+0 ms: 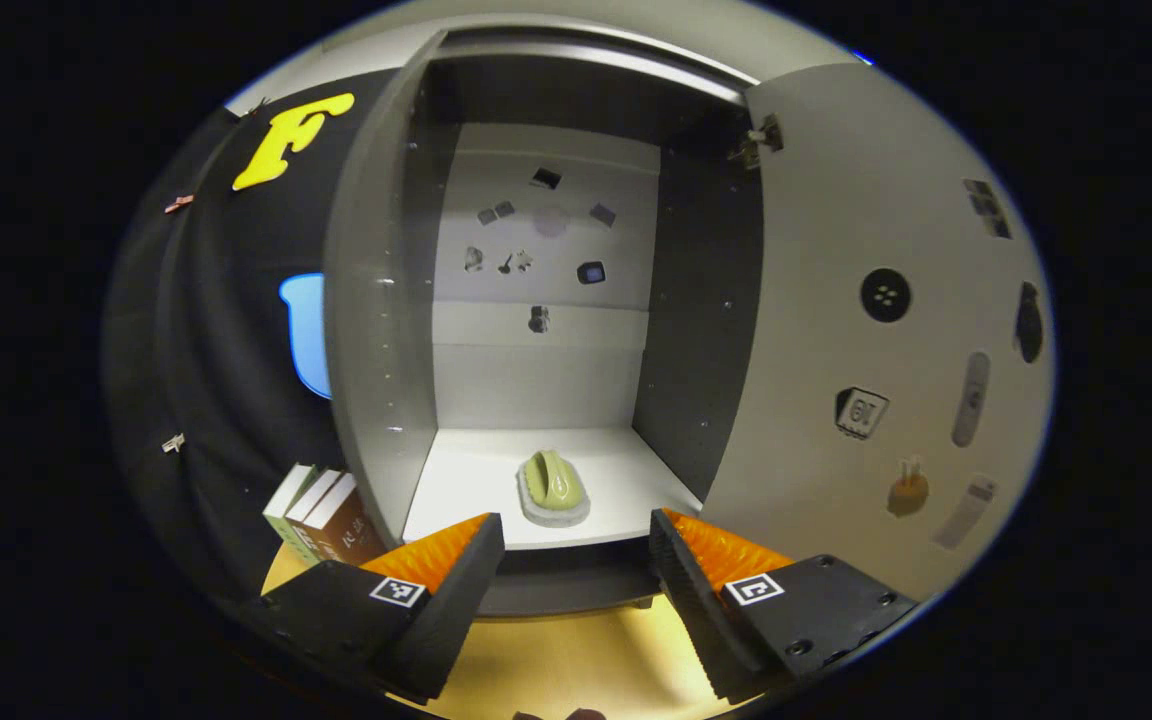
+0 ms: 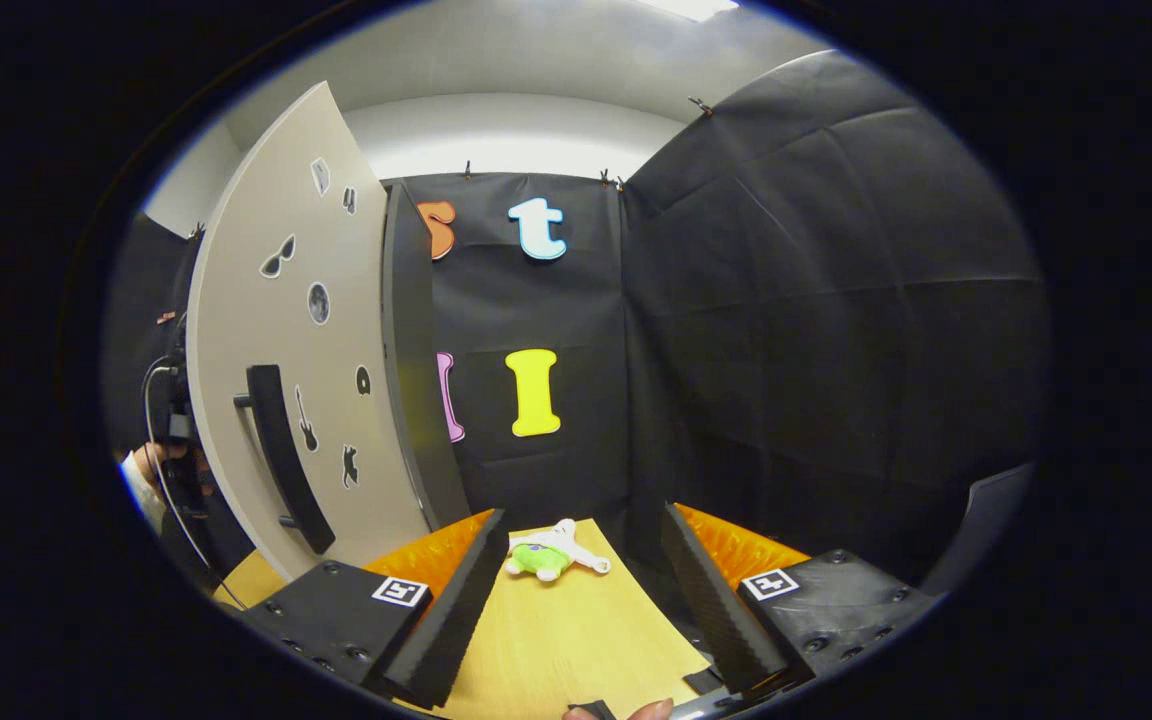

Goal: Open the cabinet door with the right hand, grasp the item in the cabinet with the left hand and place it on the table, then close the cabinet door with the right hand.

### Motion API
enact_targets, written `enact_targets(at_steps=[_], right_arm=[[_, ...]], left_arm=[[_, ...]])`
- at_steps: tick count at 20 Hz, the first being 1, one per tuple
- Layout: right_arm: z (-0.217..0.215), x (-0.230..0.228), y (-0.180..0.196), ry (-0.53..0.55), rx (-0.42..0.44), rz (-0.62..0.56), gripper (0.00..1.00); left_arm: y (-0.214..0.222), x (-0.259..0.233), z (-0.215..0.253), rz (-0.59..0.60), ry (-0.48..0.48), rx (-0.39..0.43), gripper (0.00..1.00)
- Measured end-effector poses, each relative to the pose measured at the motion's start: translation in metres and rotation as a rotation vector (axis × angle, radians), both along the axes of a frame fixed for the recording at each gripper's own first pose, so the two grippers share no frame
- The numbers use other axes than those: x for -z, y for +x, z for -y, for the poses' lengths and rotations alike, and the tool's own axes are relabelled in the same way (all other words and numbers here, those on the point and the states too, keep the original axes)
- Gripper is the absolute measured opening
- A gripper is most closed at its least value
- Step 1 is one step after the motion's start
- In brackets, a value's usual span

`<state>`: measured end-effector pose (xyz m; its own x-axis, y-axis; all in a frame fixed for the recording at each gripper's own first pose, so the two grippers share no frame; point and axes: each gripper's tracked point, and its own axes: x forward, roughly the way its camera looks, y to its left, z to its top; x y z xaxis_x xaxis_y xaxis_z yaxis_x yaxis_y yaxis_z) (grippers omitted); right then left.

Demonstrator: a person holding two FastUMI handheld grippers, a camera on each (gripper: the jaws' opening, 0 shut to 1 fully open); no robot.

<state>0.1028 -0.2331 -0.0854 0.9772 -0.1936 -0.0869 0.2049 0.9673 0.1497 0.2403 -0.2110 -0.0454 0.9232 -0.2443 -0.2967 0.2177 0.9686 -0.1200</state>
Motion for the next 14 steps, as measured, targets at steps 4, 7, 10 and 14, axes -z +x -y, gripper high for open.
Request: enact_targets(at_steps=[4, 7, 10, 14], right_arm=[[0.021, 0.005, 0.01, 0.009, -0.007, 0.0, 0.98], [0.037, 0.01, 0.019, -0.006, -0.014, -0.007, 0.98], [0.05, 0.018, 0.029, -0.009, -0.019, -0.02, 1.0], [0.067, 0.027, 0.041, 0.001, -0.017, -0.034, 0.98]], left_arm=[[0.063, 0.012, 0.013, -0.057, 0.028, 0.0, 0.89], [0.109, 0.028, 0.025, -0.11, 0.054, 0.011, 0.84], [0.145, 0.053, 0.03, -0.192, 0.067, 0.002, 0.69], [0.181, 0.085, 0.02, -0.267, 0.078, -0.067, 0.55]])
